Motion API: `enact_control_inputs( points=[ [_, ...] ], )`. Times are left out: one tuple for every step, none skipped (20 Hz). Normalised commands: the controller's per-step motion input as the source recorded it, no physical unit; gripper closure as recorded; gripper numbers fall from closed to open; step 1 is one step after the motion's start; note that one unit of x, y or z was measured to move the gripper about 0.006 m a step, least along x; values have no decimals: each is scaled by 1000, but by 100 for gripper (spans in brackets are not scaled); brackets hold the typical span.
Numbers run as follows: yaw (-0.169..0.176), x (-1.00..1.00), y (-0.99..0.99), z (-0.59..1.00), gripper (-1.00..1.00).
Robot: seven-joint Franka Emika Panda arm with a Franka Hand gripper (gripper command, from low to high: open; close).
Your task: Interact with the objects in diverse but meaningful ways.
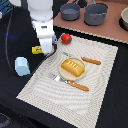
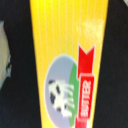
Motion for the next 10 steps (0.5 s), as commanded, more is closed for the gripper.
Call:
enact_control_inputs(
  points=[
    [58, -114, -40, -420, 100],
    [58, -94, -37, -351, 100],
    [55, -86, -43, -251, 100],
    [50, -29, -17, -189, 100],
    [50, 0, 0, -106, 100],
    [54, 0, 0, -40, 100],
    [64, 0, 0, -9, 100],
    [68, 0, 0, 0, 100],
    [71, 0, 0, 0, 100],
    [71, 0, 0, 0, 100]
  ],
)
